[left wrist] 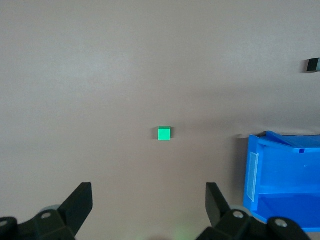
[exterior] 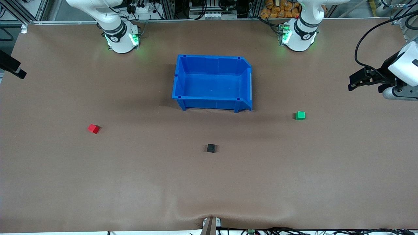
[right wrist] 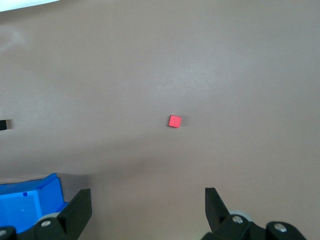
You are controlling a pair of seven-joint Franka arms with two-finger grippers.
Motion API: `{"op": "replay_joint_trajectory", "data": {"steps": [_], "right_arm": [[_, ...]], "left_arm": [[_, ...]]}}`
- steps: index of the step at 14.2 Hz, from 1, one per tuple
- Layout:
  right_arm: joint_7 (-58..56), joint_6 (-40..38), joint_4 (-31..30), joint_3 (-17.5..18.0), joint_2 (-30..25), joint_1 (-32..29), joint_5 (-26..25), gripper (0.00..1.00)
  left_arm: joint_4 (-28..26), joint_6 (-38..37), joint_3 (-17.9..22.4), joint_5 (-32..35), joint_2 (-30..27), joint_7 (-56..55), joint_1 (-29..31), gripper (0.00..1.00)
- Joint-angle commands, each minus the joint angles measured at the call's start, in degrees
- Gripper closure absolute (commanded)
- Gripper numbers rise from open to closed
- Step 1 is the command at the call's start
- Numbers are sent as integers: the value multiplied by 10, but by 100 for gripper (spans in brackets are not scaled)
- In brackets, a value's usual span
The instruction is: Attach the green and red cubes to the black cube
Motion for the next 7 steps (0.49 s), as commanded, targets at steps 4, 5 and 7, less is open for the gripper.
{"op": "replay_joint_trajectory", "data": {"steps": [4, 5, 7], "right_arm": [[-8, -4, 4, 3, 2, 0, 11, 0], [-8, -6, 4, 4, 2, 1, 11, 0], [-8, -5, 5, 4, 5, -2, 11, 0]], "left_arm": [[7, -4, -2, 15, 3, 12, -2, 0], [7, -4, -2, 12, 2, 12, 0, 0], [7, -4, -1, 19, 5, 12, -3, 0]]}}
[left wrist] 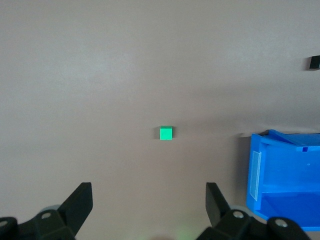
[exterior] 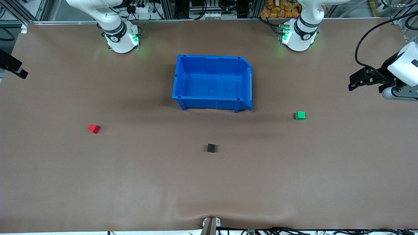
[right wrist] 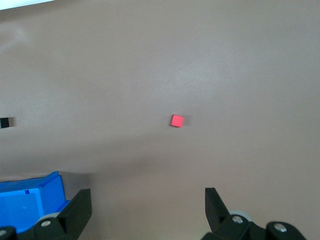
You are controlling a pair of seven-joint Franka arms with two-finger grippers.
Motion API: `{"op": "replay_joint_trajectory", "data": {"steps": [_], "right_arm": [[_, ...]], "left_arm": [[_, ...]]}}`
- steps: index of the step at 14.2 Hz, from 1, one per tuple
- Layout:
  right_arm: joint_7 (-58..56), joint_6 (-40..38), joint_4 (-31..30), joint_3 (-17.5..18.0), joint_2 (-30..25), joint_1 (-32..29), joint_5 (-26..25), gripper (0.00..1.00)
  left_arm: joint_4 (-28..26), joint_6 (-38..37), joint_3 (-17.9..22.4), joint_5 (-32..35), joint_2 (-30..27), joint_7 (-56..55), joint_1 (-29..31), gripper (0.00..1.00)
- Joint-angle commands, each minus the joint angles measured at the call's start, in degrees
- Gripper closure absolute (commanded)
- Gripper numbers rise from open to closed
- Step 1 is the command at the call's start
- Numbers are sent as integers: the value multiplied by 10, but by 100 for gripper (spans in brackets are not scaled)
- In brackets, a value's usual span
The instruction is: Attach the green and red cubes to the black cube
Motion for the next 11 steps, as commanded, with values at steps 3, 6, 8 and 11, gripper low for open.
{"op": "replay_joint_trajectory", "data": {"steps": [3, 6, 8, 11], "right_arm": [[-3, 1, 6, -1, 44, -12, -2, 0], [1, 5, 8, -7, 83, -37, -3, 0], [1, 5, 8, -8, 103, -38, -5, 0], [-7, 4, 5, -9, 148, -44, -4, 0]], "left_arm": [[0, -3, -7, 5, 35, 3, -5, 0], [-14, 5, -18, 3, 56, 1, -3, 0], [-56, 38, -18, -17, 50, 0, 8, 0], [-114, 96, -18, -24, 46, -4, 15, 0]]}}
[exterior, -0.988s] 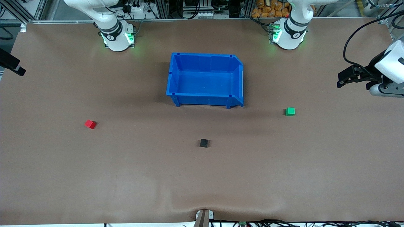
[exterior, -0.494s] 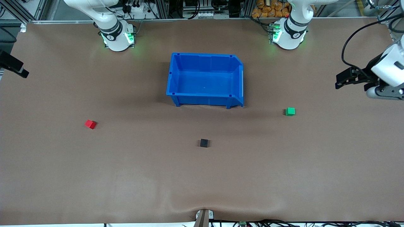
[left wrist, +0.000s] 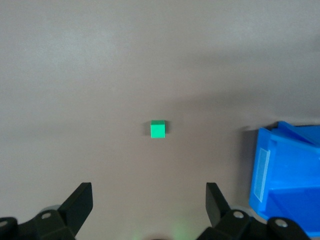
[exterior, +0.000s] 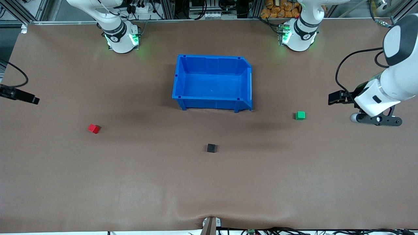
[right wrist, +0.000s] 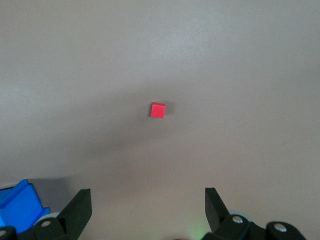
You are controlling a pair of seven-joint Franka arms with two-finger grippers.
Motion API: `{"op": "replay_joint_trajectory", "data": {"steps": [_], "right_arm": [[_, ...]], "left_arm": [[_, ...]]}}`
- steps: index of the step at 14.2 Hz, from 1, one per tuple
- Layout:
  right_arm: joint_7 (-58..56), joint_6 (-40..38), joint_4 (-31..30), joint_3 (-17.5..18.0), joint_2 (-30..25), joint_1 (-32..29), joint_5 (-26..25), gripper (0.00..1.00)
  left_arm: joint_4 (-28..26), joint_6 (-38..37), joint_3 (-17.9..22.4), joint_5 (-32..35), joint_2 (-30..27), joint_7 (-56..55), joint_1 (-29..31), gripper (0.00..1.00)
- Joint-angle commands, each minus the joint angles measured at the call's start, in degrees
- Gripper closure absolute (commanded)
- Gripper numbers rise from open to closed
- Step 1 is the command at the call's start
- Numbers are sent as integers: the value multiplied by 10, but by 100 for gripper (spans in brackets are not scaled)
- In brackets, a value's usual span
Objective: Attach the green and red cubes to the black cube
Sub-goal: 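Reach the right gripper to the red cube while the left gripper reaches the green cube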
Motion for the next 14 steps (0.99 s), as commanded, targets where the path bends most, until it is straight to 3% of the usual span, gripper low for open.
{"op": "replay_joint_trajectory", "data": {"steps": [1, 4, 10, 12, 14], "right_arm": [[1, -8, 9, 4, 51, -27, 9, 0], [3, -10, -10, 4, 104, -36, 13, 0], [21, 23, -32, 3, 225, -52, 13, 0], [24, 111, -69, 5, 246, -53, 21, 0], [24, 217, -120, 4, 257, -48, 64, 0]], "left_arm": [[-83, 61, -1, -15, -21, -16, 4, 0], [-198, 169, -2, -11, -32, -22, 4, 0], [-339, 343, -8, -8, -28, -68, -4, 0], [-390, 426, -9, -8, -27, -69, -4, 0], [-420, 483, -9, -8, -21, -69, -4, 0]]}}
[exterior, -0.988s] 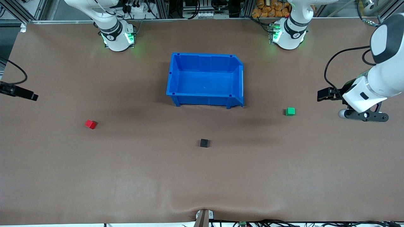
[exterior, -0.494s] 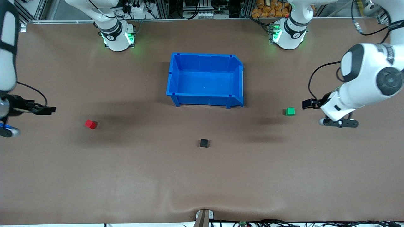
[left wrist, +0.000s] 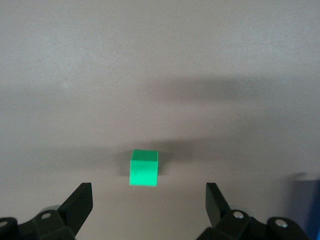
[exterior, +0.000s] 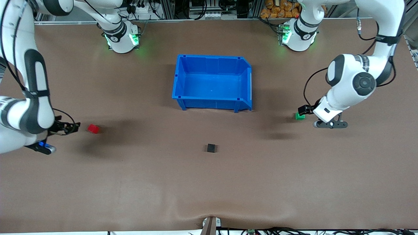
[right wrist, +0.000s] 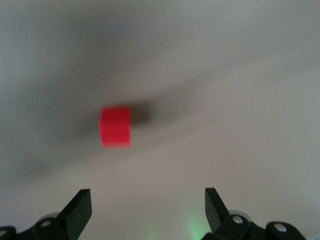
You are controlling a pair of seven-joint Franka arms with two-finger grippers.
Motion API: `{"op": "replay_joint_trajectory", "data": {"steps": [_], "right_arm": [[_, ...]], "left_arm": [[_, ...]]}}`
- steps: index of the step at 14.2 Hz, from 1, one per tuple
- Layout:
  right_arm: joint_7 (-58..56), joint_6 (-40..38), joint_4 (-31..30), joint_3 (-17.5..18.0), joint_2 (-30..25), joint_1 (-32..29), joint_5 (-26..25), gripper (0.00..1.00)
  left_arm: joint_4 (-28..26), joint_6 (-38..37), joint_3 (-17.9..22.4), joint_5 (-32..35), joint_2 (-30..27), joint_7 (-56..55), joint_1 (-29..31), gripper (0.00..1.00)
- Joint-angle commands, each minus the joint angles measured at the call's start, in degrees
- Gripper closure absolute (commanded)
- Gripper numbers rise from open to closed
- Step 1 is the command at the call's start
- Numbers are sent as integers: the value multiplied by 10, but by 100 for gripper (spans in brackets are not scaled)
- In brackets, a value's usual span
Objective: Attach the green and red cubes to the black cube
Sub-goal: 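Reach the right gripper to the red cube while the left gripper reaches the green cube, then grasp the red cube with the right gripper and lift it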
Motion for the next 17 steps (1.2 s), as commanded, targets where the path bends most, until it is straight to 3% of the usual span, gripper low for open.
{"op": "replay_joint_trajectory", "data": {"steps": [1, 2, 5, 6, 10, 11, 12, 17], "right_arm": [[10, 89, -52, 6, 8, -3, 41, 0], [14, 87, -53, 6, 14, 1, 48, 6], [53, 92, -62, 7, 22, 10, 55, 53], [53, 94, -62, 8, 26, 11, 55, 61], [53, 138, -63, 8, 41, 8, 56, 63], [54, 135, -63, 8, 42, 8, 56, 88], [56, 120, -59, 8, 40, 10, 59, 100], [262, -17, 19, 15, 35, 62, 186, 100]], "left_arm": [[-46, 55, -1, -4, -11, -6, 0, 0], [-46, 60, -1, -4, -3, -6, 0, 0], [-47, 100, -1, -3, 34, -6, -1, 0], [-47, 105, -1, -3, 41, -6, -1, 0], [-46, 127, 0, -3, 65, -6, 1, 0], [-46, 134, 0, -3, 72, -5, 1, 0], [-46, 139, 0, -2, 79, -3, 0, 0], [-40, 140, 0, 60, 108, -2, 0, 0]]}}
